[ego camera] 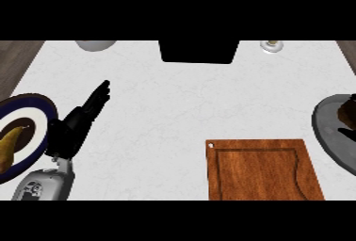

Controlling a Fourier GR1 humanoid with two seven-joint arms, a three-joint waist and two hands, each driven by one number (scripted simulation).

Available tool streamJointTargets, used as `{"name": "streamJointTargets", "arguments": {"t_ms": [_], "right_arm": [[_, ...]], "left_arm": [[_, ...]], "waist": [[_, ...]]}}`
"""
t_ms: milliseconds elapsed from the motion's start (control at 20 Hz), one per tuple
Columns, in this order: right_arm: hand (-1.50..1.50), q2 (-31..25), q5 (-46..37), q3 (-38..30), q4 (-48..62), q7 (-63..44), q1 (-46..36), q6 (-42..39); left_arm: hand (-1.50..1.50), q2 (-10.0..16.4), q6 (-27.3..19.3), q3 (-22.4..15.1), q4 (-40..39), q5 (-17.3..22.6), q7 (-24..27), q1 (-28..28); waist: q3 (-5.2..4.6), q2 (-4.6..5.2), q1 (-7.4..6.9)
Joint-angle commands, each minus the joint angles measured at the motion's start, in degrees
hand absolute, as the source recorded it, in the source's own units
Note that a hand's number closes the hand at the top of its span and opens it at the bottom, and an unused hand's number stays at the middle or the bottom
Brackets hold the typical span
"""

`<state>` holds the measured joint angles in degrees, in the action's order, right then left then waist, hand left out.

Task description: Pick the croissant from the cutting board and place it in the pan

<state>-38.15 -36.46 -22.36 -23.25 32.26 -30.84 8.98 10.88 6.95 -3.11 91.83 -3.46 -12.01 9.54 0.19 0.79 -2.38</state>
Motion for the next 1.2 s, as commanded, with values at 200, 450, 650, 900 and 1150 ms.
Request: {"name": "streamJointTargets", "arguments": {"t_ms": [200, 450, 650, 900, 1150], "right_arm": [[-1.5, 0.4, 6.8, -6.3, 9.0, 6.2, -6.9, -7.3], [-1.5, 0.3, 15.0, -13.9, 11.2, 12.2, -6.1, -13.6], [-1.5, -5.9, 18.1, -16.7, 13.7, 12.3, -5.3, -25.0], [-1.5, -9.1, 18.2, -16.5, 15.0, 18.1, 0.6, -34.6], [-1.5, -11.2, 20.4, -17.9, 12.8, 25.9, 5.8, -41.0]], "left_arm": [[0.0, -1.0, -0.6, 0.0, 0.7, -0.2, -0.5, 0.5], [0.0, 0.9, 1.0, 2.0, 0.0, 1.0, 0.3, 0.8], [0.0, 0.8, 1.8, 2.1, -0.5, 2.0, -1.2, 2.4], [0.0, 0.2, 1.3, 1.2, 0.2, 0.9, -0.4, -0.1], [0.0, -0.6, 0.2, 1.0, 0.6, 0.0, 0.7, -2.0]], "waist": [[0.21, 0.25, -0.67], [0.25, 0.31, -0.03], [0.23, 0.31, 0.54], [0.35, 0.41, 0.35], [0.32, -0.11, 1.64]]}}
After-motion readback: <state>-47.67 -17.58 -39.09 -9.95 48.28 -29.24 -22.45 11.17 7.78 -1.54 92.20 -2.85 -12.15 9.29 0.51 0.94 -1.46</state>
